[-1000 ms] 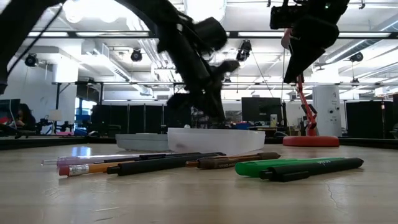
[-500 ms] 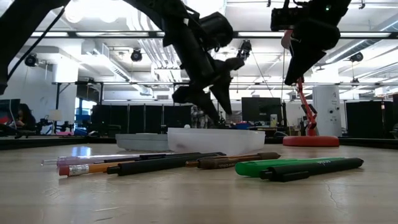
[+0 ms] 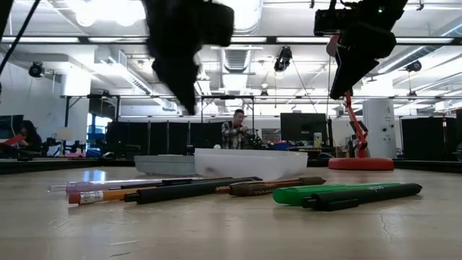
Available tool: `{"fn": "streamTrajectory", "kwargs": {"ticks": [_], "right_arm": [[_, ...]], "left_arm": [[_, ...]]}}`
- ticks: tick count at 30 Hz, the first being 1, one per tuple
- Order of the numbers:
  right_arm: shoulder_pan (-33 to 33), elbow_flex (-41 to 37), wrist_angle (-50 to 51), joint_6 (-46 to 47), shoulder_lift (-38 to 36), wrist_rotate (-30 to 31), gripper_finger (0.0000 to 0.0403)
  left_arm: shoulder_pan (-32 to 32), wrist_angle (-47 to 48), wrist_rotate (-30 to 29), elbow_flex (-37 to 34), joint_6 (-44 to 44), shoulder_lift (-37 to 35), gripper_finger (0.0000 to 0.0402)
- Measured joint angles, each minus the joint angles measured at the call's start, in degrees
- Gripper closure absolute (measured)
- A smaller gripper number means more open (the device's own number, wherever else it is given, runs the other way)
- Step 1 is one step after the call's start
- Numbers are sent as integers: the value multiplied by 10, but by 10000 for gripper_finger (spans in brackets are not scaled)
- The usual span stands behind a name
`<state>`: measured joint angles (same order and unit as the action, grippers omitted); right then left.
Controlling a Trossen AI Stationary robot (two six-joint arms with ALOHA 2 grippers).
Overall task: Pick & place school supplies into a supply box
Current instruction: Put the purple pen into the gray supply box
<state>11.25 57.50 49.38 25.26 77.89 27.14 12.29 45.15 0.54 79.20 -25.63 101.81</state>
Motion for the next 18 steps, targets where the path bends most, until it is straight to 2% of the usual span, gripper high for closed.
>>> {"fn": "streamTrajectory", "kwargs": {"ticks": [6, 18], "right_arm": [[0, -1, -33, -4, 0, 0, 156], [0, -1, -39, 4, 0, 0, 156]], "left_arm": [[61, -93, -19, -90, -48, 1, 234], [95, -158, -71, -184, -162, 1, 247]]}}
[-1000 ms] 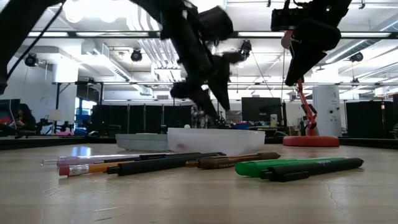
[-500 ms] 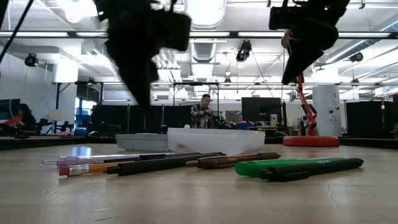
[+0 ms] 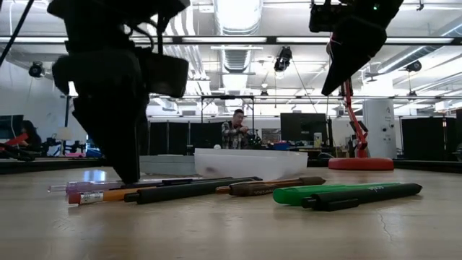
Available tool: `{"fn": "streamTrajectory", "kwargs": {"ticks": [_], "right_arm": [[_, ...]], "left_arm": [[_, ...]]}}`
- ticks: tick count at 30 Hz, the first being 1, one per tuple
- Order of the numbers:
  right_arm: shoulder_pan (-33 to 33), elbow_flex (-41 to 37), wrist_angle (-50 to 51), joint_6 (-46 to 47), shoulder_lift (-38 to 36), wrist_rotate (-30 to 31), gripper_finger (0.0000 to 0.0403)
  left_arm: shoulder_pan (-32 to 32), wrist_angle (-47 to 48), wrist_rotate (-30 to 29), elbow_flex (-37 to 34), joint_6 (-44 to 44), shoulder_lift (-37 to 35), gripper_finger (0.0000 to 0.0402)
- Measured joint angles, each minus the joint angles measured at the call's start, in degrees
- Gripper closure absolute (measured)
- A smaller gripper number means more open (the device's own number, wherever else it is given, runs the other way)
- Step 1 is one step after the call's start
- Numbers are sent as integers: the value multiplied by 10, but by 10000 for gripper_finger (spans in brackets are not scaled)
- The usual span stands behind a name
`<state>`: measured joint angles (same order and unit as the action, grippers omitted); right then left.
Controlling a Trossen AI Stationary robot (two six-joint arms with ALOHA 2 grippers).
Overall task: Pick & place school supplies into a supply box
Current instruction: Put the purple pen into the gray supply box
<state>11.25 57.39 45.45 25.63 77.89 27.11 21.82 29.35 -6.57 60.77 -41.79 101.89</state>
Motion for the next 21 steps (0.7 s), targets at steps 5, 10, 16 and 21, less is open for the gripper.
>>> {"fn": "streamTrajectory", "kwargs": {"ticks": [5, 10, 16, 21], "right_arm": [[0, -1, -4, 3, 0, 0, 156], [0, -1, -12, 6, 0, 0, 156], [0, -1, -13, 10, 0, 0, 156], [0, -1, -13, 15, 0, 0, 156]], "left_arm": [[0, -35, -8, -28, -8, -2, 271], [0, -52, -25, -49, -45, -3, 295], [0, -61, -45, -57, -54, -2, 370], [-3, -70, -46, -53, -79, -1, 385]]}}
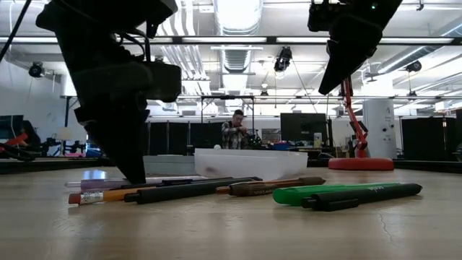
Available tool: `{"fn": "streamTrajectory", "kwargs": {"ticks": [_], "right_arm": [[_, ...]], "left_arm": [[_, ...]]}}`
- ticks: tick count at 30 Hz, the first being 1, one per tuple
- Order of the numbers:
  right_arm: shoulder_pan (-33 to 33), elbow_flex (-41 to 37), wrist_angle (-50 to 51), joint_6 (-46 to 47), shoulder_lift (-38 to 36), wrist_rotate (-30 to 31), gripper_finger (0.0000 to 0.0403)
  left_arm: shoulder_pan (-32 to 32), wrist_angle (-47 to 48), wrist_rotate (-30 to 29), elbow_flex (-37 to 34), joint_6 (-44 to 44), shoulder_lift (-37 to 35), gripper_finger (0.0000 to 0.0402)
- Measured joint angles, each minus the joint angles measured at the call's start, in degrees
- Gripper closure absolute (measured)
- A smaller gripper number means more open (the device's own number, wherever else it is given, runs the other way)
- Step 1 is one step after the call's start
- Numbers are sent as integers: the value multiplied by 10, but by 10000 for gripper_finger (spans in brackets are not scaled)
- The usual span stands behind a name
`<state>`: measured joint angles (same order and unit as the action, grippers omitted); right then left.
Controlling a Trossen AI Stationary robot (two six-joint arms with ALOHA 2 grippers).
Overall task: Pick & place school supplies into a supply box
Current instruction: Put the purple pen into the gray supply box
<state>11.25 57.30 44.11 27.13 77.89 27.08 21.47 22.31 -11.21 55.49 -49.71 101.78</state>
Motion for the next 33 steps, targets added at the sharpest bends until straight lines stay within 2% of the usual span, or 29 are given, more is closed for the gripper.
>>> {"fn": "streamTrajectory", "kwargs": {"ticks": [6, 12, 16, 23, 29, 33], "right_arm": [[0, 0, -1, 23, 0, -2, 156], [0, 0, -1, 38, 0, -2, 156], [0, 0, 0, 80, 0, 1, 156], [4, 0, 0, 116, 0, 14, 156], [13, 0, -1, 125, 0, 14, 156], [13, 0, 0, 128, 0, 14, 156]], "left_arm": [[-9, -3, 3, 16, -35, -31, 392], [-35, -12, -13, 15, -142, -94, 392], [-57, -92, -28, 18, -167, -121, 392], [-142, -141, -23, 17, -156, -92, 392], [-216, -162, 38, 26, -103, -53, 392], [-240, -160, 52, 49, -89, -26, 382]]}}
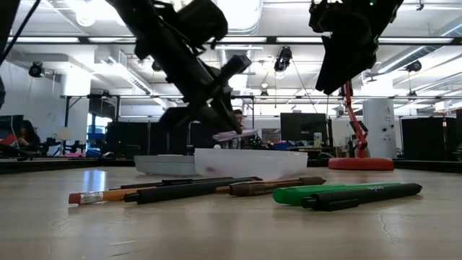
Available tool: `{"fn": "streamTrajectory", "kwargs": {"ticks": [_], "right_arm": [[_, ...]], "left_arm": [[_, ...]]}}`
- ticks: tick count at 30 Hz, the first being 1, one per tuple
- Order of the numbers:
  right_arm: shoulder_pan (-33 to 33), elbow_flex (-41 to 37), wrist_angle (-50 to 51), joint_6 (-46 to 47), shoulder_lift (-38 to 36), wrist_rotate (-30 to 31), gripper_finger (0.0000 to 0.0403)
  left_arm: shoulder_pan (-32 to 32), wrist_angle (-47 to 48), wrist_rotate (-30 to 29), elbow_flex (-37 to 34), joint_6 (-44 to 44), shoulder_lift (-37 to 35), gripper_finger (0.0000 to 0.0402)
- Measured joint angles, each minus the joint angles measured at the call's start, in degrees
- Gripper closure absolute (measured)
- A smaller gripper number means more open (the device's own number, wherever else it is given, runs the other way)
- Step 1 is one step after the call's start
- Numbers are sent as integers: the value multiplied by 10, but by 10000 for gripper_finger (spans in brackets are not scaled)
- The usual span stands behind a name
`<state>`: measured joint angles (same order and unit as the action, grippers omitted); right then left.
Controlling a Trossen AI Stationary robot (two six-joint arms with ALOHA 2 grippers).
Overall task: Pick & place school supplies into a supply box
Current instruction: Put the purple pen into the gray supply box, then put the black pen into the gray supply box
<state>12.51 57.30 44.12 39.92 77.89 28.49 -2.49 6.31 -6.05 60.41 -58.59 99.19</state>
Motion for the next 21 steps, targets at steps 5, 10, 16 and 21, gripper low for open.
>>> {"fn": "streamTrajectory", "kwargs": {"ticks": [5, 10, 16, 21], "right_arm": [[0, 0, 1, -7, 0, 0, 156], [0, -1, 3, -20, 0, 0, 156], [0, -1, 5, -54, 0, -5, 156], [0, -1, 4, -127, 0, -69, 156]], "left_arm": [[-11, 2, 40, 40, 20, 40, 351], [-4, 33, 55, 72, 30, 54, 333], [11, 72, 43, 70, 54, 22, 318], [52, 103, 57, 70, 73, -15, 315]]}}
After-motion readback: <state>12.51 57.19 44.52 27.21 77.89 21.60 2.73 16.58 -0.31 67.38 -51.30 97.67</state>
